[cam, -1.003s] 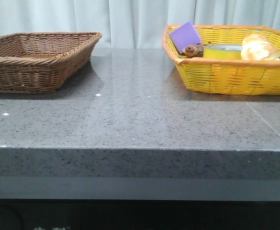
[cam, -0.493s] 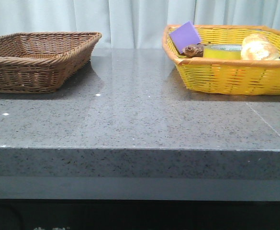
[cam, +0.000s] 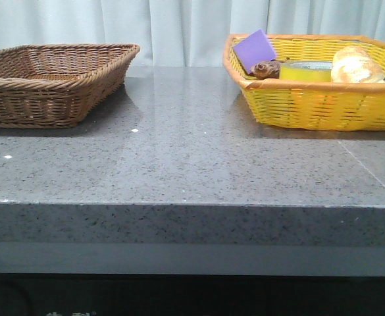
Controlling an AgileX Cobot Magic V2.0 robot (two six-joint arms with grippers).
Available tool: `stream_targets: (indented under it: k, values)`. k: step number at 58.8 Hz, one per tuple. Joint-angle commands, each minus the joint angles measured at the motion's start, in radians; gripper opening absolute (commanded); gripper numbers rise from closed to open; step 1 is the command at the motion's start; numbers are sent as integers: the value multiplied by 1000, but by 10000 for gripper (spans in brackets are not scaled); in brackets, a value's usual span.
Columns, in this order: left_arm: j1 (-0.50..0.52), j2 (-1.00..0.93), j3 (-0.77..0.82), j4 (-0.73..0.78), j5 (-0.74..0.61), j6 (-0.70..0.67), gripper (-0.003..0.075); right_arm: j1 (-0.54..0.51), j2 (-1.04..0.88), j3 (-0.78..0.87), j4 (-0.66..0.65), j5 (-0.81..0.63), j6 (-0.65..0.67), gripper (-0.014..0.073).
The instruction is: Transfer tape with both arms
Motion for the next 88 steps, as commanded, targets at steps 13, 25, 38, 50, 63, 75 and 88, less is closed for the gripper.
stream_targets:
  k: [13, 25, 38, 50, 63, 75, 88]
  values:
    - [-1, -18, 38, -8, -86, -6, -20, -5, -28, -27, -5, -82, -5, -122]
    - [-1, -18, 27, -69, -171, -7, -20, -5, -28, -45, -5, -115, -5, -122]
    - [-1, 33, -144, -69, -95, -7, -20, -5, -19, -192, -5, 28, -5, -120]
    - [-1, 262, -387, -69, -16, -7, -20, -5, 122, -400, -5, 156, -5, -110]
    - [-1, 521, -564, -67, -18, -7, -20, -5, 333, -571, -5, 148, -5, -110]
    - [-1, 584, -579, -67, -38, -7, 3, -5, 397, -605, -5, 116, -5, -73]
    - [-1, 584, -579, 0, -43, -7, 494, -5, 397, -603, -5, 106, -5, 390]
